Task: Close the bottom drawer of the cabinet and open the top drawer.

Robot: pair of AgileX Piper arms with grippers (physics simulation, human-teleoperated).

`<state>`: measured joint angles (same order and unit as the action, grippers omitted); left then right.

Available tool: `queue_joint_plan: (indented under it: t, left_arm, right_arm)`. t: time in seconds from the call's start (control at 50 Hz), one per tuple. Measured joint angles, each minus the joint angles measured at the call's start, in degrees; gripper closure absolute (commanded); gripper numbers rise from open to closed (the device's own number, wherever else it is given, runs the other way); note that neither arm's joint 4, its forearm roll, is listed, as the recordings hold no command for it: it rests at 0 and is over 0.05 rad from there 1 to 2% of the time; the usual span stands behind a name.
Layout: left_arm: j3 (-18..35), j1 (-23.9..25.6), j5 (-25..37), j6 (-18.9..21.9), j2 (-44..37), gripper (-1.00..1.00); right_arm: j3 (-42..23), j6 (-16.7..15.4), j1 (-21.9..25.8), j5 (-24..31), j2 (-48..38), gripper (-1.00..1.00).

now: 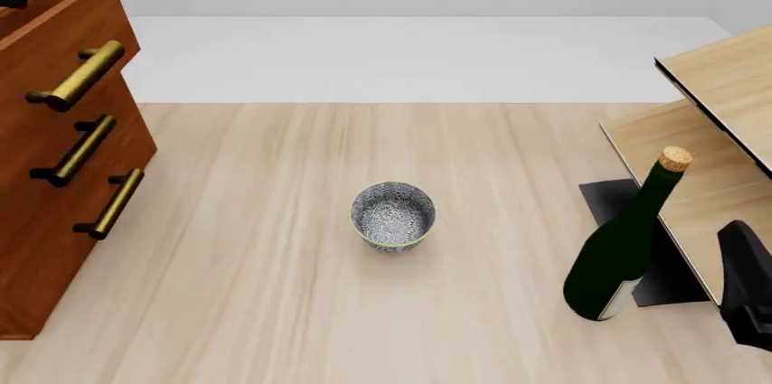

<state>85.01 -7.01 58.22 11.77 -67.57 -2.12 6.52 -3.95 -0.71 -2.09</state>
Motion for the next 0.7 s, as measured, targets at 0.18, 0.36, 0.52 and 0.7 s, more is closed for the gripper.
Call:
queue_joint_plan:
  t: [0.18,0.36,0.52,0.7]
  left_arm:
    - [-2.01,-0.37,-0.71,-0.33,0.70,-1.00]
    - [-3.79,-1.10,-1.37,-0.50,1.29,-1.00]
    - [-5.13,-1.90,-1.85,-0.40,1.87,-1.00]
    - [-6.46,-2.62,-2.47,-0.18,2.34,-1.00]
  right_arm:
    - [0.01,0.00,0.03,-0.05,-0.04,-1.00]
    - [0.02,-0.04,0.09,-0.01,0.00,-1.00]
    - [0.03,-0.09,0.20,0.10,0.10,-1.00]
    - [0.04,-0.10,0.20,0.13,0.12,-1.00]
